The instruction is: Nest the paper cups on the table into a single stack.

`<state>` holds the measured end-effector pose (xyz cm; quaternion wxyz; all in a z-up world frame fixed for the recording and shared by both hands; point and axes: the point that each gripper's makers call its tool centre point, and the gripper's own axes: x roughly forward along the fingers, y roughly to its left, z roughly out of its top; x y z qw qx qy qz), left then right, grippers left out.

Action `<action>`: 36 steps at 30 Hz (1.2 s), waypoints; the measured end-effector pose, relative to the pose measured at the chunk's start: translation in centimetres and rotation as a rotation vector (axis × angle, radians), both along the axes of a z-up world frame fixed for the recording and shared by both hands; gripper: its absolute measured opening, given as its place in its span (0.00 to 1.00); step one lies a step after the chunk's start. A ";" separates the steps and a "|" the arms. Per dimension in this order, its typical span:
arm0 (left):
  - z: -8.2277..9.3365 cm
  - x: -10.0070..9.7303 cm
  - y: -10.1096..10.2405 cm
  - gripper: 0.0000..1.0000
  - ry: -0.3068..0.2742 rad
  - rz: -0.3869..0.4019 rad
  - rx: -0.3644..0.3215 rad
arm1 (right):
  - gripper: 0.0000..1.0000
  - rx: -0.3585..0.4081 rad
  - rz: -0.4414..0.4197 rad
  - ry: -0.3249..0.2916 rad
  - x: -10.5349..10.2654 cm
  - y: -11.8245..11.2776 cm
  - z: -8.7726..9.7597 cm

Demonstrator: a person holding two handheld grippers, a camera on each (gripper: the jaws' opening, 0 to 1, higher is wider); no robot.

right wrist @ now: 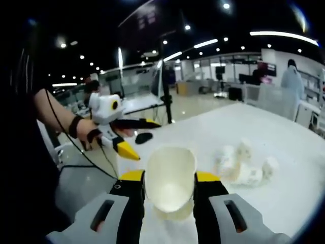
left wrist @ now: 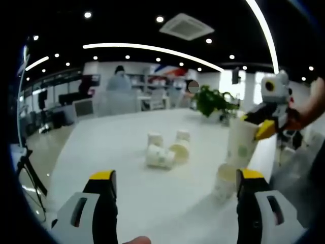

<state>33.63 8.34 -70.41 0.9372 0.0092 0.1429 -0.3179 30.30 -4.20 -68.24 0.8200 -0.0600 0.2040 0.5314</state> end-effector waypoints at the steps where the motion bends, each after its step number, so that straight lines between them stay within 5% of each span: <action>1: 0.0 0.0 0.0 0.96 0.001 0.001 0.000 | 0.34 -0.003 -0.002 0.004 0.0 0.0 -0.3; 36: -0.7 -0.1 0.1 0.96 0.023 0.007 -0.001 | 0.35 -0.051 -0.041 0.049 0.6 0.3 -4.8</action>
